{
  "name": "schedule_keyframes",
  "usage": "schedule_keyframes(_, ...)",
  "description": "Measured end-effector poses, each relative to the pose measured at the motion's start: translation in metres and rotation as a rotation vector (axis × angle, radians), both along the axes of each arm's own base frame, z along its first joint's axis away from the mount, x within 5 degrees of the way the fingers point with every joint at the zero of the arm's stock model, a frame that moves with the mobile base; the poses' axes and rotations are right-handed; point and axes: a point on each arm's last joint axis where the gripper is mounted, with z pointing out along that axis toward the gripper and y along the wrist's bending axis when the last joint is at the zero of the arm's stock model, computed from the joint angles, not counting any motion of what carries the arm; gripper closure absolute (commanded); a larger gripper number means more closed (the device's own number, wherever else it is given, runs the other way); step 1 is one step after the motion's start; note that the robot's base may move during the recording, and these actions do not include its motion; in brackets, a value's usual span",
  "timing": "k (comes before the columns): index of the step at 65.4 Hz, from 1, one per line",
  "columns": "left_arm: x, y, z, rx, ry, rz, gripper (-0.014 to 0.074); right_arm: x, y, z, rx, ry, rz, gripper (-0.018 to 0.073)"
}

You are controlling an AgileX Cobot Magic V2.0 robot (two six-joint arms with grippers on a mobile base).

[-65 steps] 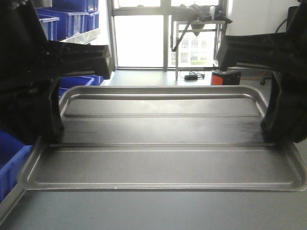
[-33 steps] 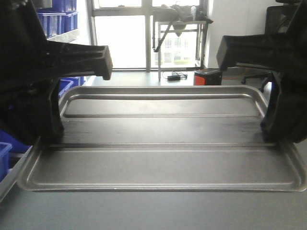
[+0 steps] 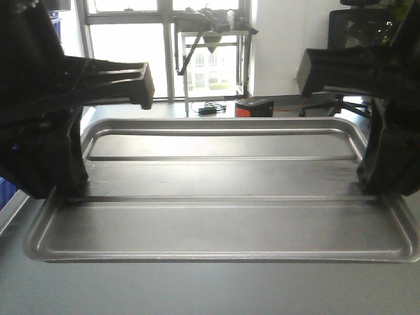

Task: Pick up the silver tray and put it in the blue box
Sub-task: 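Hold the tray level in both grippers while the base drives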

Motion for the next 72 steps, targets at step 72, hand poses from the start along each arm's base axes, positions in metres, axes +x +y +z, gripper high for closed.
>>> schedule_keyframes(72,0.0000,0.0000,0.0000,0.000,0.000,0.000,0.0602,0.0000,0.0000,0.0000,0.000,0.000,0.000,0.0491)
